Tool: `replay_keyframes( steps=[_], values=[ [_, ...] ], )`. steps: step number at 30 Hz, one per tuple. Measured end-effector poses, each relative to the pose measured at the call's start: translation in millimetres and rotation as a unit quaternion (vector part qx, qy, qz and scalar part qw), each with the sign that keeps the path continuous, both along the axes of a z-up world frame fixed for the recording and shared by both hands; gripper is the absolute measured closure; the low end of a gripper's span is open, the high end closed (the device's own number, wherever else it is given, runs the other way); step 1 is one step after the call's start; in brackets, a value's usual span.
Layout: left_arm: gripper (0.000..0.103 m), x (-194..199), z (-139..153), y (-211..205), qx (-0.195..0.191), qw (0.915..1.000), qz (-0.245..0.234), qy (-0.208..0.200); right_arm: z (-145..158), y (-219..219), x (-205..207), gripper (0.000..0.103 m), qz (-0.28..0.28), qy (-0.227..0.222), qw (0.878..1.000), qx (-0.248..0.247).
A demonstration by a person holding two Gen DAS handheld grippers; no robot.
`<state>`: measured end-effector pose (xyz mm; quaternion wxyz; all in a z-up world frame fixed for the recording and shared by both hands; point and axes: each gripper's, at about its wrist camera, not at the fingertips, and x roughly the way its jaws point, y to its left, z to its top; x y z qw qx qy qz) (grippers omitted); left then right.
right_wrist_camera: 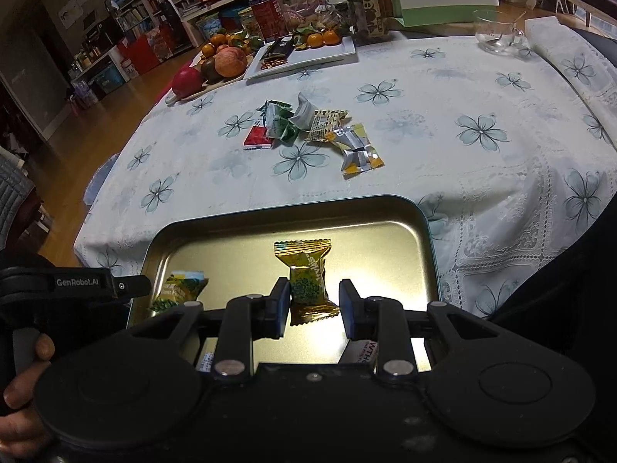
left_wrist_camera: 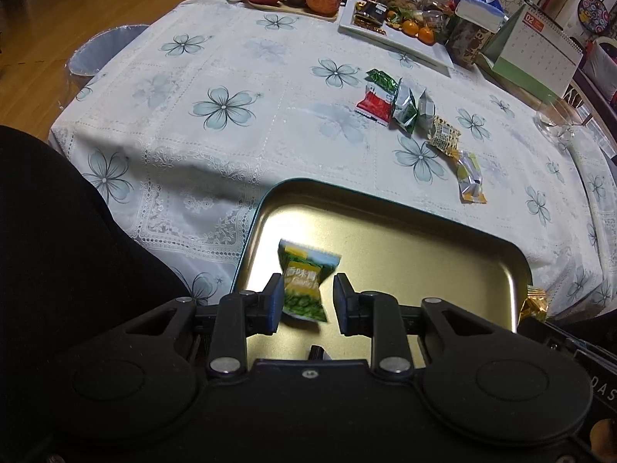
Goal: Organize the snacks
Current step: 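Carry the green packet and gold candy over the gold tray, then open the left tool to drop the green packet while the right tool drops the gold candy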
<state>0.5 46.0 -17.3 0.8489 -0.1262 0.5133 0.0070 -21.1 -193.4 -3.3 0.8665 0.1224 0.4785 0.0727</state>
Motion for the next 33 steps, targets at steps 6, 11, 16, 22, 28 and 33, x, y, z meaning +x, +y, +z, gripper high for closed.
replay_keyframes(
  steps=[6,11,16,22,28,33],
  values=[
    [0.068,1.3,-2.9,-6.4,0.020,0.9997,-0.006,0.009,-0.7,1.8,0.0,0.074,0.011,-0.003,1.000,-0.003],
    [0.067,0.1,-3.6,-8.5,0.035,0.9993,-0.007,0.009,-1.2,1.3,0.2,0.074,0.012,-0.003,1.000,-0.004],
    [0.067,1.2,-4.8,-9.0,0.050,0.9987,-0.001,0.012,-1.8,2.1,0.1,0.074,0.013,-0.003,1.000,-0.005],
    [0.067,-0.3,-5.6,-17.5,0.093,0.9957,-0.004,0.006,-2.6,3.6,0.1,0.074,0.014,-0.002,1.000,-0.010],
    [0.061,-3.2,-4.1,-27.7,0.123,0.9921,-0.024,-0.007,-3.2,4.8,0.7,0.072,0.010,0.001,1.000,-0.017],
    [0.061,-1.5,-5.7,-28.5,0.127,0.9916,-0.025,-0.001,-1.3,3.2,0.0,0.050,-0.003,-0.004,1.000,-0.025]
  ],
)
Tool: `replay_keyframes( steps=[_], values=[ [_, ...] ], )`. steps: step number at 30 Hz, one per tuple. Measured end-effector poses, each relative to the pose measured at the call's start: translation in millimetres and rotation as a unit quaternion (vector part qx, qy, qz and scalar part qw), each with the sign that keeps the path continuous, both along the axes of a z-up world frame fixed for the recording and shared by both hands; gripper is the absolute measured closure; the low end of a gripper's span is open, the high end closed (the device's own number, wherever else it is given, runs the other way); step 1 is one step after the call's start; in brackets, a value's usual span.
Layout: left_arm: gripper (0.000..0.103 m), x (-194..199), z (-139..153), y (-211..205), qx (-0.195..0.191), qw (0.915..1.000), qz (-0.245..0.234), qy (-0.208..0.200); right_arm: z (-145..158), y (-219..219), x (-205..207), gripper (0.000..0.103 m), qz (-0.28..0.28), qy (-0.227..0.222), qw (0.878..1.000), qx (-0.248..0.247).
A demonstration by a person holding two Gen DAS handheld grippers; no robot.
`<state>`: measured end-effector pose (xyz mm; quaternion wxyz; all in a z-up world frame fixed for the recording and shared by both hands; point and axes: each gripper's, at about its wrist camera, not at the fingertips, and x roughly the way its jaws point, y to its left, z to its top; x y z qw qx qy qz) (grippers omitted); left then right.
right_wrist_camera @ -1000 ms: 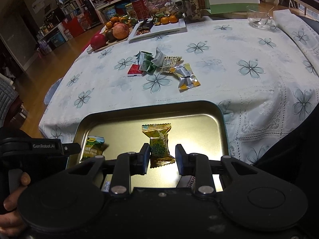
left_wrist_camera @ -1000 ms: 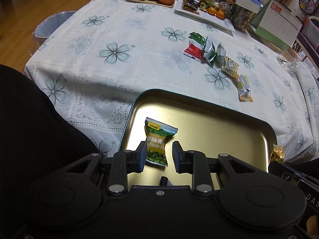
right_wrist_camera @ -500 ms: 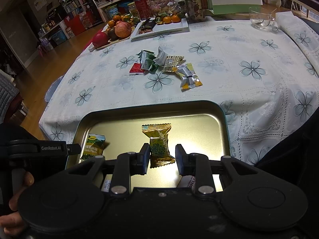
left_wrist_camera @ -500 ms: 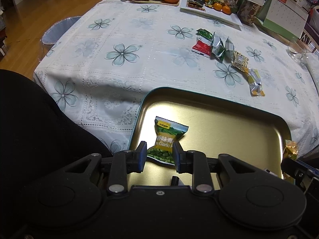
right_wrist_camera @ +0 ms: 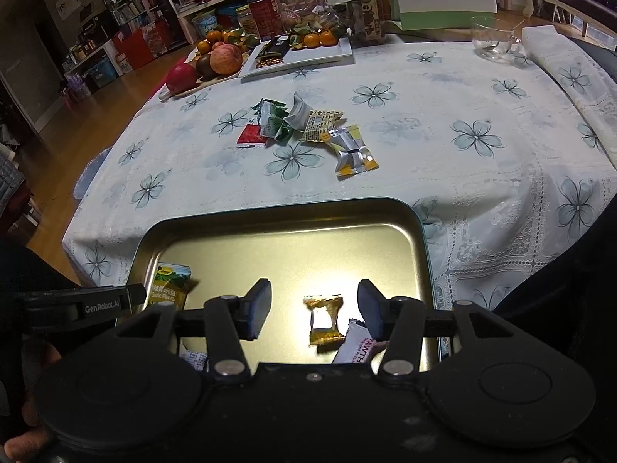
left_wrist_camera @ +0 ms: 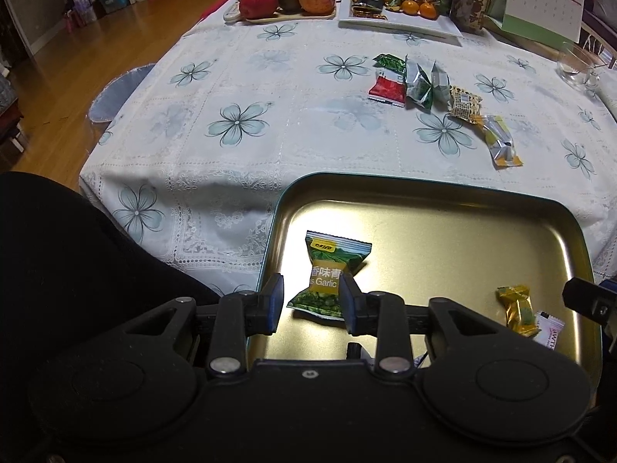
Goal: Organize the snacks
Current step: 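Open the left tool to drop the green packet while the right tool drops the gold candy, then move both open tools back toward the snack pile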
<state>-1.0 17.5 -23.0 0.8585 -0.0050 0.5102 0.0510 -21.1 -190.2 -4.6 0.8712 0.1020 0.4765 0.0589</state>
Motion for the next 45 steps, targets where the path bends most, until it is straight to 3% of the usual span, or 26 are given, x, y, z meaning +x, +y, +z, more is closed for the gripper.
replay_keyframes(
  steps=[14,20,22,27,33,41,45],
  values=[
    [0.061,1.2,-3.2,6.6,-0.012,0.9996,0.021,0.013,-7.3,5.1,3.5,0.049,0.002,0.024,0.999,-0.030],
    [0.061,1.0,-3.6,7.6,-0.009,0.9994,0.028,0.017,-11.2,8.2,5.8,0.044,0.001,0.043,0.998,-0.053],
    [0.061,0.1,-2.7,6.4,-0.003,0.9995,0.028,0.015,-13.9,9.9,7.8,0.039,0.005,0.054,0.996,-0.065],
    [0.061,-1.8,1.2,1.2,0.030,0.9991,0.031,0.005,-18.8,14.1,13.6,0.040,0.025,0.082,0.993,-0.081],
    [0.060,3.3,7.4,-2.4,0.054,0.9977,0.041,-0.001,-10.4,21.1,21.3,0.041,0.056,0.074,0.990,-0.109],
    [0.060,38.1,24.6,-11.4,0.051,0.9986,0.011,0.012,8.2,15.8,68.6,0.041,0.068,0.070,0.990,-0.102],
    [0.060,67.1,37.8,-15.9,0.055,0.9985,-0.006,0.004,17.8,5.3,109.0,0.041,0.046,0.077,0.992,-0.092]
  ],
)
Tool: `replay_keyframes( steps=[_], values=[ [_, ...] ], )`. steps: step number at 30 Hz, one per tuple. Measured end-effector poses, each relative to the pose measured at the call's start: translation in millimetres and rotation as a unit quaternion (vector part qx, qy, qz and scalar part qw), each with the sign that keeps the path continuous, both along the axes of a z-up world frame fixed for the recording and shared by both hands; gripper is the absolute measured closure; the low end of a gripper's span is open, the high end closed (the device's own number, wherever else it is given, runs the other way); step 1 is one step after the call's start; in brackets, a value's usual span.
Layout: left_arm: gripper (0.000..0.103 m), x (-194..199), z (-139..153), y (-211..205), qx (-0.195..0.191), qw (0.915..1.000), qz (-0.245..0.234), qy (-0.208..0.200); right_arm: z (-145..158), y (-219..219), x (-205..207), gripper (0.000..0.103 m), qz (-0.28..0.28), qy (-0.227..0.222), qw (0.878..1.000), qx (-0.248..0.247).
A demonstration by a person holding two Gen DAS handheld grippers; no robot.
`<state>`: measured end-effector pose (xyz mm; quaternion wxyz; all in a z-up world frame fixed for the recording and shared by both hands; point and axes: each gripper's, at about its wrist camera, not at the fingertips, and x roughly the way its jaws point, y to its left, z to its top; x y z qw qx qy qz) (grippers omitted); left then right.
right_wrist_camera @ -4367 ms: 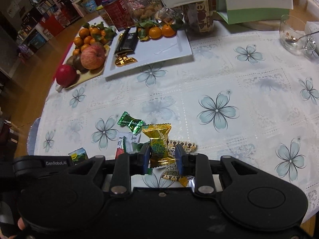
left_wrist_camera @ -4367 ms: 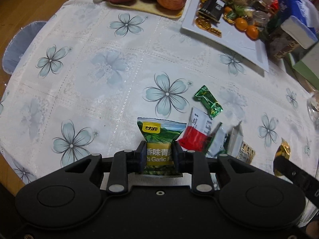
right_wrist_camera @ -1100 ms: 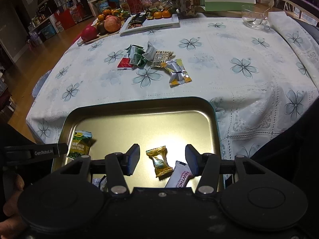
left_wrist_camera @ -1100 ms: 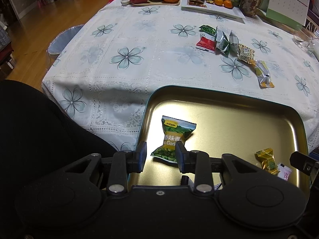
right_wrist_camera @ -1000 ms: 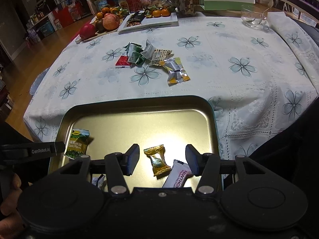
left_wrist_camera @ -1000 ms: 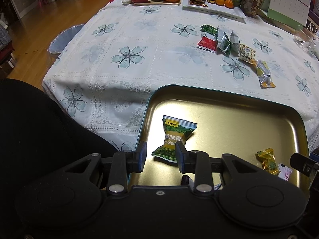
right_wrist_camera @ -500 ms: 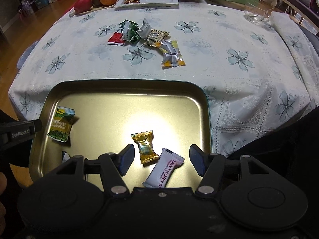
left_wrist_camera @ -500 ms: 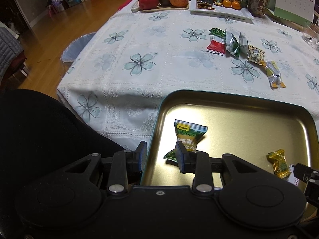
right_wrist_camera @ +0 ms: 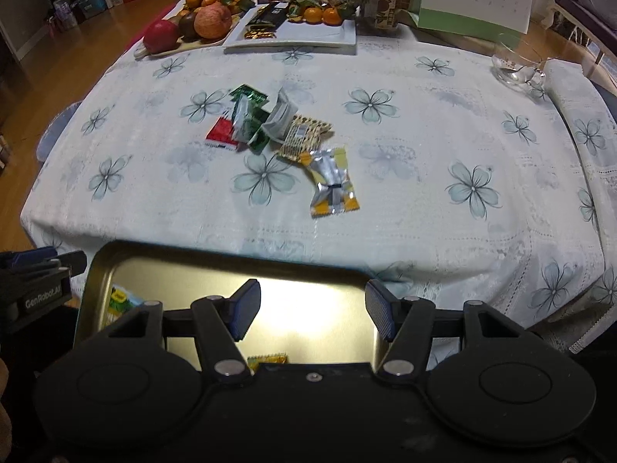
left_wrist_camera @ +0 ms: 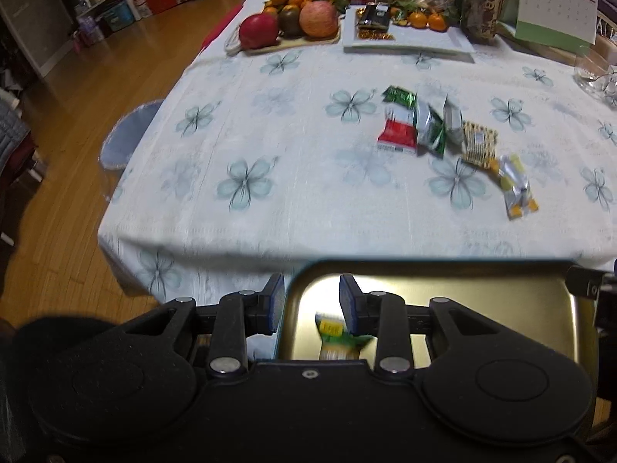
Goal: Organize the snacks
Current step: 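Move both open tools back toward the snack pile, then grasp the white-green packet with the left tool while the right tool grasps the brown patterned biscuit packet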
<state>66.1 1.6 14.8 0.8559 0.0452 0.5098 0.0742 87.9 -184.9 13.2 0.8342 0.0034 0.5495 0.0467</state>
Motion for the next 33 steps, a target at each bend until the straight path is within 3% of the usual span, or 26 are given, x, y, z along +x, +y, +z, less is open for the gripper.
replay_keyframes(
  steps=[8,17,27,33],
  values=[
    [0.060,70.0,4.3,-6.1,-0.008,0.9997,-0.018,0.015,-2.1,-17.9,87.7,0.041,-0.042,0.027,0.999,-0.006],
    [0.060,147.7,-11.9,-15.7,-0.027,0.9982,-0.033,0.042,-32.7,-20.2,173.8,0.041,-0.068,0.091,0.993,0.014],
    [0.060,203.1,-30.6,-8.3,-0.051,0.9956,-0.006,0.079,-67.3,-10.0,221.7,0.042,-0.089,0.125,0.987,0.050],
    [0.061,208.1,-38.3,4.5,-0.113,0.9861,0.010,0.121,-82.5,7.9,238.6,0.042,-0.095,0.128,0.987,0.026]
  ],
)
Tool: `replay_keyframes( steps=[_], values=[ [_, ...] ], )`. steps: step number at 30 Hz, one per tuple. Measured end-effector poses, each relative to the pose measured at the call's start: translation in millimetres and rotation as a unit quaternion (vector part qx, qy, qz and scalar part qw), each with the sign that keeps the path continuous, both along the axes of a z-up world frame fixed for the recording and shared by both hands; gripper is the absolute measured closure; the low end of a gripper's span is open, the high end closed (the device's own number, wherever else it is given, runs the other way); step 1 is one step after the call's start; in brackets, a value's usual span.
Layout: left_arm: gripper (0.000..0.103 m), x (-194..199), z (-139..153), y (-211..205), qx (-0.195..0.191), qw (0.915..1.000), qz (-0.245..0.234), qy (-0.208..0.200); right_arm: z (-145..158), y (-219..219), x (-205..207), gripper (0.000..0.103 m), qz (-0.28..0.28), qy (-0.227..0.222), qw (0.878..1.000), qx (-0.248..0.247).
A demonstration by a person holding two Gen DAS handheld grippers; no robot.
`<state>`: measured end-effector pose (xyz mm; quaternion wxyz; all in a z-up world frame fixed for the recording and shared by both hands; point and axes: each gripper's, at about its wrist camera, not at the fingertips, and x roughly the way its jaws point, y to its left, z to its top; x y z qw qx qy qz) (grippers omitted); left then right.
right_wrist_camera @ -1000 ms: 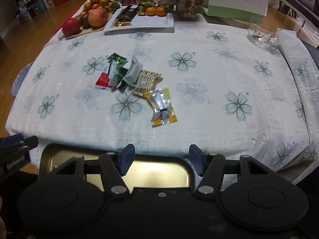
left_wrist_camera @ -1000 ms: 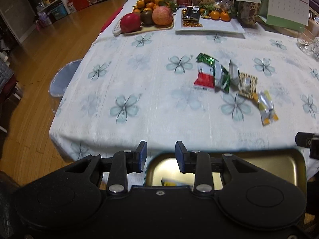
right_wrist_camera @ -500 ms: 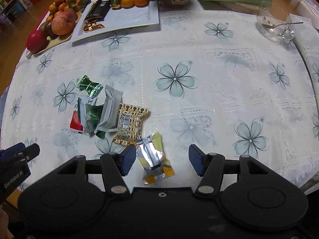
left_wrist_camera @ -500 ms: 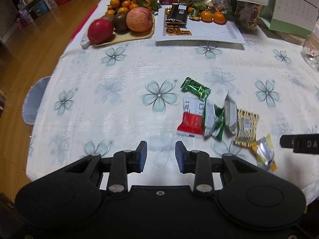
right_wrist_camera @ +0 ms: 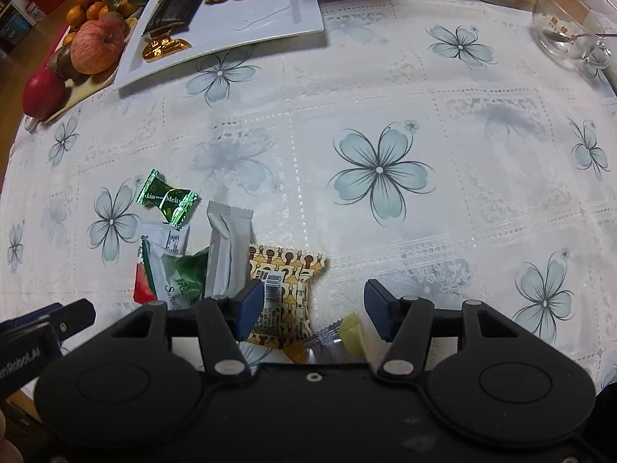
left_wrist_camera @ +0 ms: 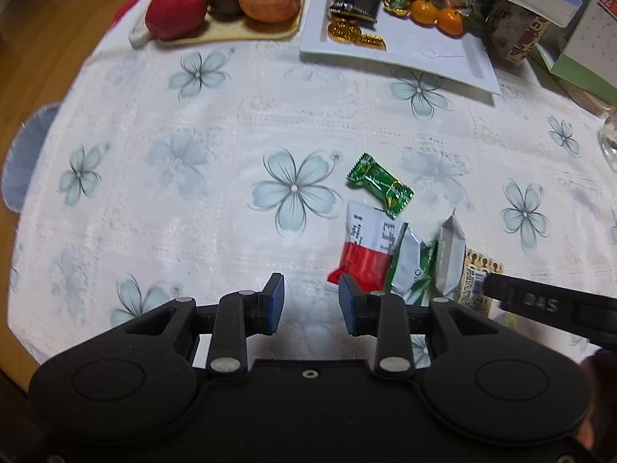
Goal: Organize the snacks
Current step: 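Grasp the white-green packet with the left tool while the right tool grasps the brown patterned biscuit packet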
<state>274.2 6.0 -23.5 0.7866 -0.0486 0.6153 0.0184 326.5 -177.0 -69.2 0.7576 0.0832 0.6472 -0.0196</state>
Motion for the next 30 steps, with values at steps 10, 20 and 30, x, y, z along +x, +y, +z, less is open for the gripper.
replay_keyframes(
  steps=[10,20,30],
  values=[
    [0.061,4.6,-4.1,12.7,-0.040,0.9985,0.026,0.028,-17.2,29.2,5.7,0.046,0.013,0.010,0.999,-0.031],
    [0.061,5.3,-5.7,-5.1,-0.043,0.9989,0.000,0.017,-21.1,-3.1,15.6,0.071,-0.034,0.040,0.999,0.012],
    [0.061,10.7,-20.7,-44.6,-0.013,0.9995,-0.028,0.010,3.0,-44.5,10.2,0.071,-0.093,0.032,0.992,0.076]
  ],
)
